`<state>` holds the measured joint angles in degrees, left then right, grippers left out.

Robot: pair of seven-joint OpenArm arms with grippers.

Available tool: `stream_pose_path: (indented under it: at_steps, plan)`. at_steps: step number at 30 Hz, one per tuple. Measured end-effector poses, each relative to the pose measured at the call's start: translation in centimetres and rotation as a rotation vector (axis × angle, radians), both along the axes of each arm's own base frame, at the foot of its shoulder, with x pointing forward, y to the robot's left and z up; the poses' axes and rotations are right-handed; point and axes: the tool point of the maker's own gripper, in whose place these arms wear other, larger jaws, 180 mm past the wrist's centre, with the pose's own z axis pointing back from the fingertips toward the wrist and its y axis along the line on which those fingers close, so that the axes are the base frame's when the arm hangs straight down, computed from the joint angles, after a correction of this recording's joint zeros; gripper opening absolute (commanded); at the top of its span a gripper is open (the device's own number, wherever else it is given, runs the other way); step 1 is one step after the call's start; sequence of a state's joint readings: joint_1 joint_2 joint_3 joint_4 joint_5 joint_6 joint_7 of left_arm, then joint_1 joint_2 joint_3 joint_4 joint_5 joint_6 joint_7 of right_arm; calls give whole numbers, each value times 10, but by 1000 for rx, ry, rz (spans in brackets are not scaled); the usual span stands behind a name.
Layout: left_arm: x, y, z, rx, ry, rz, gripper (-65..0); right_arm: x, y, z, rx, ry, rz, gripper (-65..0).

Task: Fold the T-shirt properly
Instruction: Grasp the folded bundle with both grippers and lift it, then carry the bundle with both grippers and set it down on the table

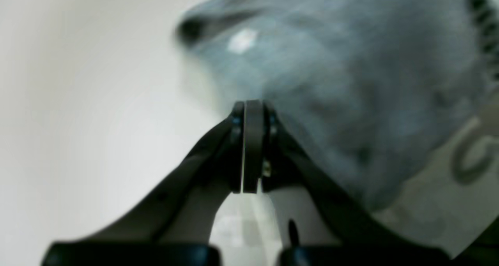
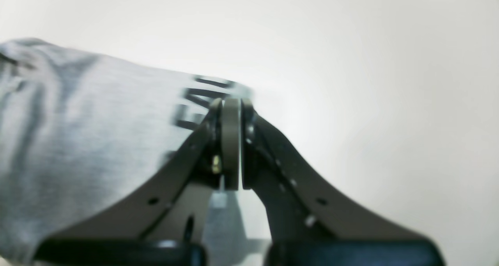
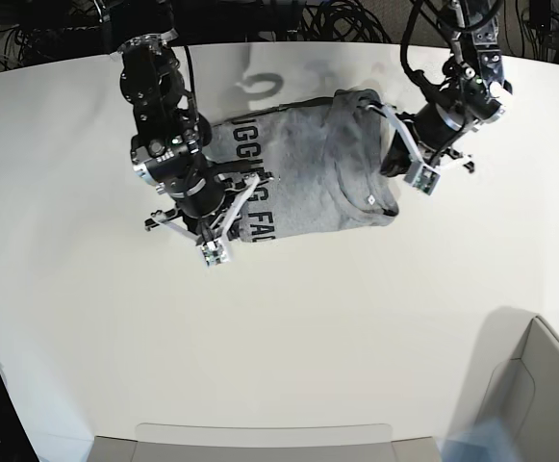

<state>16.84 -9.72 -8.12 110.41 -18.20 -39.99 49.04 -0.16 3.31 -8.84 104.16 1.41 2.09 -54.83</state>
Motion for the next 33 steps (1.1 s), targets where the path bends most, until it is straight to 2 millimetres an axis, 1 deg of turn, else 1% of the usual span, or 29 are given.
stream_pose_path:
  at_steps: [1, 3, 5, 7, 9, 10, 12, 14, 16, 19, 21, 23, 25, 28, 31, 33]
  plan:
    - [0, -11, 5, -35, -36, -17, -650, 0, -2, -4, -17, 8, 29, -647]
    - [-6, -24, 11, -80, -70, -40, -650, 0, -1, -12, -36, 30, 60, -647]
    - [-15, -30, 12, -107, -84, -49, -650, 1, 1, -19, -37, 47, 78, -647]
    - [-19, -33, 14, -119, -96, -52, -650, 1, 1, -32, -48, 81, 81, -647]
    - [-21, -43, 13, -127, -89, -80, -650, -1, -2, -46, -62, 124, 79, -647]
    - [-23, -52, 12, -139, -84, -105, -650, -2, -3, -51, -67, 140, 76, -647]
    - [-28, -64, 5, -134, -66, -147, -650, -1, -4, -58, -68, 153, 74, -647]
    - [-36, -69, -10, -63, -34, -186, -650, 1, -2, -57, -52, 131, 76, -647]
    - [-44, -71, -30, 2, 11, -220, -650, 1, -2, -61, -52, 138, 75, -647]
    - [-54, -66, -57, 57, 83, -225, -650, -3, -4, -69, -61, 162, 74, -647]
    - [-53, -65, -64, 35, 86, -214, -650, -8, -4, -72, -59, 172, 74, -647]
    - [-44, -55, -64, 21, 81, -193, -650, -16, -1, -77, -67, 184, 88, -647]
    - [-32, -37, -66, 42, 74, -138, -650, -29, 11, -85, -80, 203, 131, -647]
    - [-13, -11, -68, 72, 62, -61, -650, -49, 29, -88, -81, 212, 211, -647]
    - [9, 3, -69, 68, 47, -23, -650, -69, 51, -91, -79, 220, 287, -647]
    - [28, 10, -67, 66, 34, 1, -650, -81, 66, -92, -70, 226, 328, -647]
